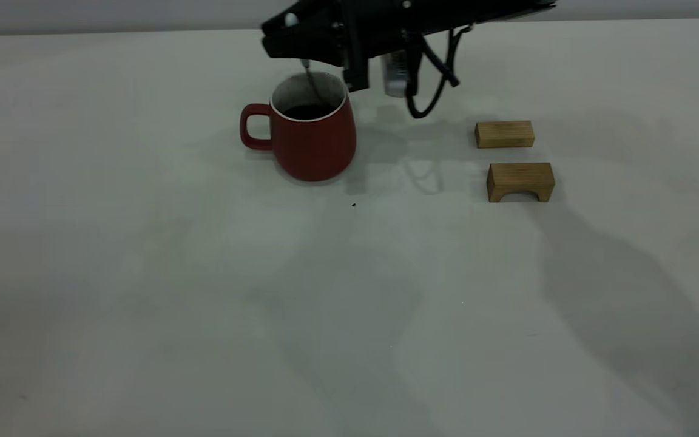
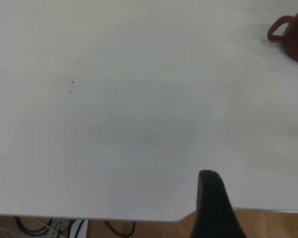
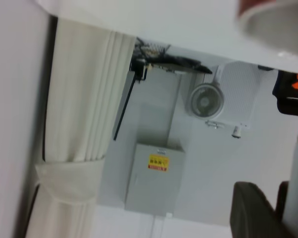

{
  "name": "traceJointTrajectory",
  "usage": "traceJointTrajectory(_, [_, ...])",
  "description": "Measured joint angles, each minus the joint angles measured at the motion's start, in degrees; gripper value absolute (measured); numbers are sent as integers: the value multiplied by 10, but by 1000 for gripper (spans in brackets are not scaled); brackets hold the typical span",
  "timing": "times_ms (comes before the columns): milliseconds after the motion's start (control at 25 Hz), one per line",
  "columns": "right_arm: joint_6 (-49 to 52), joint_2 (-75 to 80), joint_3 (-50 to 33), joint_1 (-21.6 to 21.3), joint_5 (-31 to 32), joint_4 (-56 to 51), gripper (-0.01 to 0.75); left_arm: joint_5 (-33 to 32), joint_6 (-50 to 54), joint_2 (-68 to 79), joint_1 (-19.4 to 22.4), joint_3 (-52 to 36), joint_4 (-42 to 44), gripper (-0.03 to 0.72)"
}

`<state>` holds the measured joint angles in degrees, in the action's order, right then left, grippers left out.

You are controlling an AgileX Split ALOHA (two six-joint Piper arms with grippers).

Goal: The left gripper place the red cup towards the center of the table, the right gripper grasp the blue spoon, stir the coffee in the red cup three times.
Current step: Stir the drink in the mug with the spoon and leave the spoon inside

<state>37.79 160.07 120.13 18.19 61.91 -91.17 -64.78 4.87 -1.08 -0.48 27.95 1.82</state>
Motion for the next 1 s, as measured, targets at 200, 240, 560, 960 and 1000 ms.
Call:
traceJointTrajectory(200, [59, -37, -61, -4, 7, 13, 118, 0, 0, 0, 0, 0, 0, 521])
traceJointTrajectory(240, [65, -37, -65, -4, 10, 12, 118, 0, 0, 0, 0, 0, 0, 521])
traceJointTrajectory(560, [74, -35, -71, 34, 19, -53, 118, 0, 0, 0, 0, 0, 0, 521])
traceJointTrajectory(960, [-33, -9, -63, 38, -56, -92, 118, 0, -1, 0, 0, 0, 0, 521])
traceJointTrajectory(1000, [-35, -9, -63, 36, -58, -93, 118, 0, 0, 0, 0, 0, 0, 521])
